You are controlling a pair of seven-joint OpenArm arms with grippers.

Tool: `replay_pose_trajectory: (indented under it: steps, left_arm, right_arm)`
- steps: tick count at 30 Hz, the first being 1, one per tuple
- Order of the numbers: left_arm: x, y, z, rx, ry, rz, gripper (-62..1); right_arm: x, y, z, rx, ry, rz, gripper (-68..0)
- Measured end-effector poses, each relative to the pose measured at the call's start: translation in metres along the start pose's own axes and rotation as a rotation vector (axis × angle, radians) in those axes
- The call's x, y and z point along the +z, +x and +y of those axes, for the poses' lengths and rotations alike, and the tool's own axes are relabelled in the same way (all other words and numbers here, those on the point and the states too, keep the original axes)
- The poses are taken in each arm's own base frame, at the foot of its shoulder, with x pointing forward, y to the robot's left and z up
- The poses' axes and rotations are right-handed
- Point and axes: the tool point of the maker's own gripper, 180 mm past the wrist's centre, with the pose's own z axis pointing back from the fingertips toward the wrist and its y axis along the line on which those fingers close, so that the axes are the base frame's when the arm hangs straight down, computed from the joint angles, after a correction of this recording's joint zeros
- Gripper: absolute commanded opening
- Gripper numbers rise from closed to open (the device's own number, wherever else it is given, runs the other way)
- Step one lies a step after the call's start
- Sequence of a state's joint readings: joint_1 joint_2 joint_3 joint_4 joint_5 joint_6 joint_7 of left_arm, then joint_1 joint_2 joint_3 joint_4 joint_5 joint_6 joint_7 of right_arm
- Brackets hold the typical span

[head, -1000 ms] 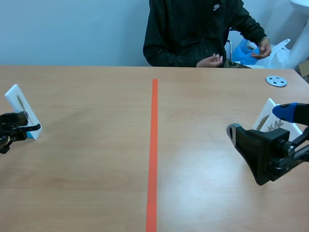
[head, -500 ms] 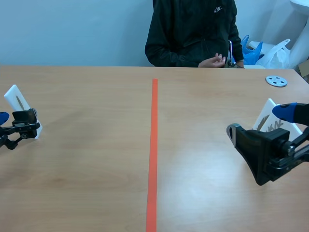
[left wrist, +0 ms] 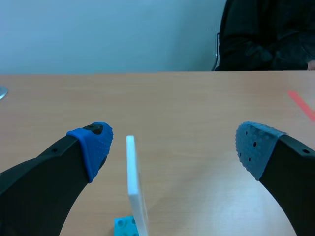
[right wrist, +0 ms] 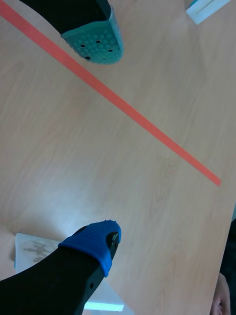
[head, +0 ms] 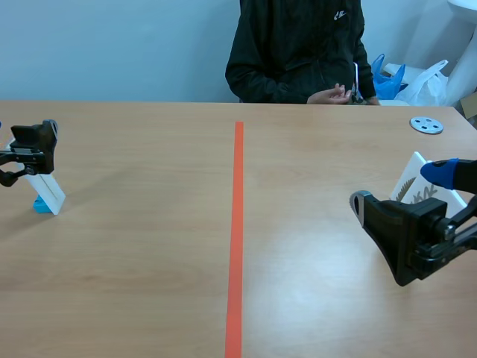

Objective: Sort the leaf by its shape. The table is split by an orange tape line. A compound leaf with several leaflets goes to the left side, a simple leaf with one blade goes to the right side. Return to the home posture when a red brick is placed on the table.

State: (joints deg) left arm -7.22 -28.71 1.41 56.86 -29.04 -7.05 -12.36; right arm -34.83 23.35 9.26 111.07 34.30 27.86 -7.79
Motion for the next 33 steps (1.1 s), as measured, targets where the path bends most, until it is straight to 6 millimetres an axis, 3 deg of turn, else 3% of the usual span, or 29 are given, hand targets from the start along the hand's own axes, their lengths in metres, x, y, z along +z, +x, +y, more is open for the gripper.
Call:
replay_pose_trajectory:
  steps: [4,6,8,15,19,28,33]
  left_arm:
    - [0.014,0.019,0.005,-0.018,-0.005,0.007,-6.7]
    - [0.024,0.035,-0.003,-0.025,-0.061,-0.017,-2.4]
    - [0.035,0.048,-0.023,-0.043,-0.154,-0.026,1.4]
    - [0.097,0.066,-0.123,-0.071,-0.554,-0.016,1.4]
    - [0.126,0.062,-0.152,-0.077,-0.641,0.041,1.4]
    - [0.154,0.026,-0.16,0.013,-0.615,0.177,1.4]
    - [0.156,0.022,-0.162,0.043,-0.602,0.18,1.4]
  right_arm:
    - [0.0,0.0,0.0,0.0,0.0,0.0,0.4]
    - [0.0,0.0,0.0,0.0,0.0,0.0,0.4]
    - [0.0,0.0,0.0,0.0,0.0,0.0,0.4]
    - [0.0,0.0,0.0,0.0,0.0,0.0,0.4]
    - [0.0,0.0,0.0,0.001,0.0,0.0,0.4]
    - [0.0,0.0,0.0,0.0,0.0,0.0,0.4]
    - [0.0,0.0,0.0,0.0,0.0,0.0,0.4]
